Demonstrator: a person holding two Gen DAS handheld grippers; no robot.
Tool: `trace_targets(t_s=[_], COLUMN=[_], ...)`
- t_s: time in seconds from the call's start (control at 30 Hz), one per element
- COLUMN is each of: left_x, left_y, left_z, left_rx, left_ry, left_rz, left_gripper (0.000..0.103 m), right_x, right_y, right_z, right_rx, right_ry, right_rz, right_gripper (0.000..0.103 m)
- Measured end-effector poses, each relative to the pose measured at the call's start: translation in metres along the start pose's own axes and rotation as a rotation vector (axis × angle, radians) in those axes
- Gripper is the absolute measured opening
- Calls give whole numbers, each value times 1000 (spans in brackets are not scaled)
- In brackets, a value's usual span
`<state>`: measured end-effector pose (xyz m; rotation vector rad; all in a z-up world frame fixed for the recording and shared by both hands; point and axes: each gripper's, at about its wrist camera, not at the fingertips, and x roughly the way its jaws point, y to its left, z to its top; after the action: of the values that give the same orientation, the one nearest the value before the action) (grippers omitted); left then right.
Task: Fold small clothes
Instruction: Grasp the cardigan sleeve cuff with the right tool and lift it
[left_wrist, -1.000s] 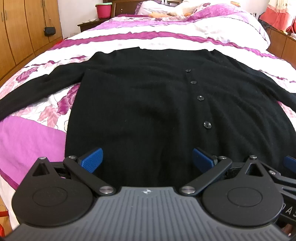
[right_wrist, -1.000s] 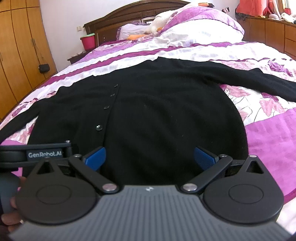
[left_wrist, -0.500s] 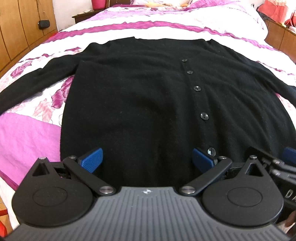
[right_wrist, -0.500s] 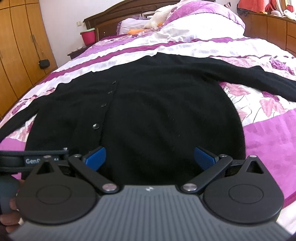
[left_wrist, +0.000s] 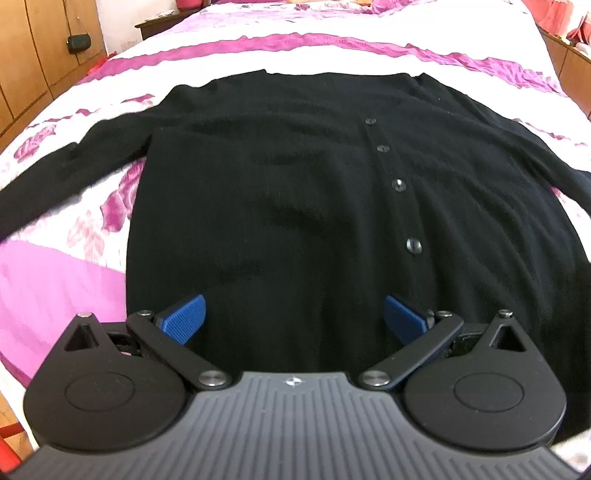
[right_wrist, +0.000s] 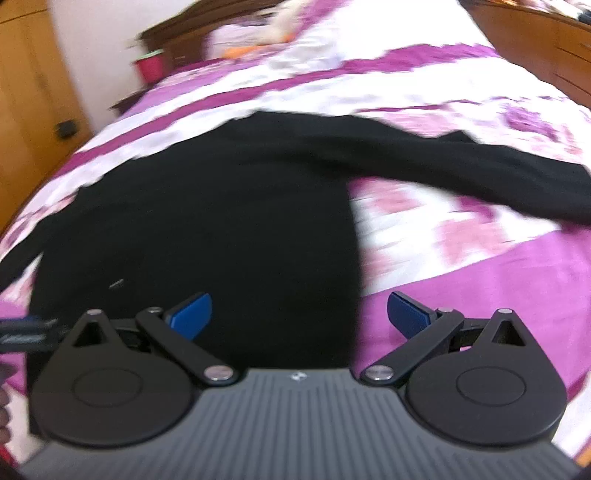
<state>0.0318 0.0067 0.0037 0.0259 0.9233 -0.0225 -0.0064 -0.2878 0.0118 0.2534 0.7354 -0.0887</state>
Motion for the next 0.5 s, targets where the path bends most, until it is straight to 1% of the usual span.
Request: trace_targets(t_s=[0.1, 0.2, 0.33, 0.43, 0.5], left_x=[2, 10, 22, 31, 37], left_y=[-4, -9, -14, -20, -24], left_z=[11, 21, 28, 31, 32], left_rx=[12, 24, 26, 33, 44], left_ry=[-6, 6, 39, 59, 70], left_rz=[2, 4, -1, 13, 23], left_gripper=[103, 103, 103, 103, 103], right_x=[1, 7, 18, 30, 38], right_y=[-35, -79, -138, -167, -187], right_z=[19, 39, 56, 63, 65], right_rx=[52, 140, 300, 392, 454], right_ry=[-20, -15, 3, -1, -10], right_rz=[-72, -139, -159, -209, -217], right_gripper=[103, 103, 103, 103, 103])
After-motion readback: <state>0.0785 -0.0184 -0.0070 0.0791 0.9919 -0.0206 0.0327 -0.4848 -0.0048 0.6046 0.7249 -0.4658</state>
